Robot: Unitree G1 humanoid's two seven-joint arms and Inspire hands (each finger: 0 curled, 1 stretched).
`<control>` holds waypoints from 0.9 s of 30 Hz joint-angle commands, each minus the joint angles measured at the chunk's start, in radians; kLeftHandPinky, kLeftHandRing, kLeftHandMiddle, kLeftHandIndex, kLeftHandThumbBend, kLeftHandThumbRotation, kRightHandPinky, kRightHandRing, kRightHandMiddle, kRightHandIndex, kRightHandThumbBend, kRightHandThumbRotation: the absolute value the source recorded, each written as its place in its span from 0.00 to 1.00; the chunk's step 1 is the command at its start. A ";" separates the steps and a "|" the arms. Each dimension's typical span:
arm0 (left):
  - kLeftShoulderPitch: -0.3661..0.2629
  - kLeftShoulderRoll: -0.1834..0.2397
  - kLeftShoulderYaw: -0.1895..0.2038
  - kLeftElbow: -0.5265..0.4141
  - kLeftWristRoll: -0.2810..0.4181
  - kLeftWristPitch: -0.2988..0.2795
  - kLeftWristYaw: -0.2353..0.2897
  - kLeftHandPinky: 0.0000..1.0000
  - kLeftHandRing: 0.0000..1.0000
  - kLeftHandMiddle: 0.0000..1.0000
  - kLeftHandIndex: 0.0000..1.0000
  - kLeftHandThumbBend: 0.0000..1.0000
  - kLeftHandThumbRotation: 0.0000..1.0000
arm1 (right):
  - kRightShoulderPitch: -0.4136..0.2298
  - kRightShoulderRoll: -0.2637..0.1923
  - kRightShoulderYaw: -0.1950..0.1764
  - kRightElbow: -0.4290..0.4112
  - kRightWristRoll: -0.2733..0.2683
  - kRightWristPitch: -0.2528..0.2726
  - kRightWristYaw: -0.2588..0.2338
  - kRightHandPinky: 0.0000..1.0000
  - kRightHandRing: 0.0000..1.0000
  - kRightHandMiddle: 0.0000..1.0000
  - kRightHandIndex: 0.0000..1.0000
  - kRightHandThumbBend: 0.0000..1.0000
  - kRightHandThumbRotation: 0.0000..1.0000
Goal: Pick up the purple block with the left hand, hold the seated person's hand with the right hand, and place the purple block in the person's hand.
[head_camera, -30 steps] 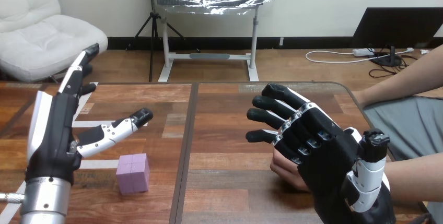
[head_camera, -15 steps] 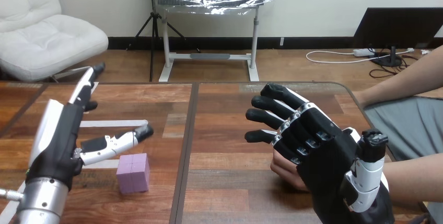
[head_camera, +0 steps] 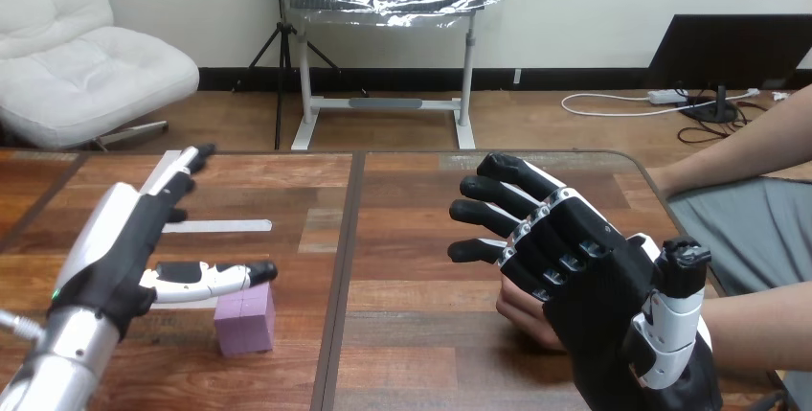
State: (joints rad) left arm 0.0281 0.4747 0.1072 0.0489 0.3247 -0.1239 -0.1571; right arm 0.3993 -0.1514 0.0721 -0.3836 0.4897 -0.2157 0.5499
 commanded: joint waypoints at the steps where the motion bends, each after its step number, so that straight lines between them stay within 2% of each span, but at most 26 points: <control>1: -0.123 0.055 -0.038 0.043 0.031 0.012 -0.031 0.77 0.89 0.92 0.92 0.90 0.21 | -0.057 0.021 -0.007 0.002 0.008 -0.025 0.000 0.70 0.82 0.83 0.83 0.90 0.95; 9: -0.185 0.086 -0.079 0.120 0.073 0.018 -0.058 0.73 0.86 0.89 0.90 0.94 0.17 | -0.059 0.020 -0.007 0.003 0.014 -0.021 0.003 0.70 0.82 0.83 0.83 0.90 0.95; 13: -0.219 0.101 -0.103 0.167 0.092 0.003 -0.064 0.71 0.85 0.89 0.90 0.96 0.17 | -0.060 0.020 -0.007 0.004 0.012 -0.025 0.003 0.70 0.82 0.83 0.83 0.89 0.95; 21: -0.276 0.119 -0.148 0.249 0.137 -0.009 -0.064 0.70 0.85 0.89 0.89 0.99 0.20 | -0.062 0.021 -0.010 0.008 0.017 -0.024 0.005 0.70 0.81 0.83 0.83 0.90 0.94; 27: -0.317 0.130 -0.186 0.301 0.180 0.003 -0.070 0.71 0.87 0.90 0.89 1.00 0.23 | -0.063 0.020 -0.011 0.011 0.020 -0.024 0.007 0.70 0.81 0.83 0.83 0.90 0.94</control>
State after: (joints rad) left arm -0.1894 0.5666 -0.0462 0.3097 0.4736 -0.1106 -0.2277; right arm 0.3918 -0.1516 0.0712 -0.3769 0.4942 -0.2163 0.5523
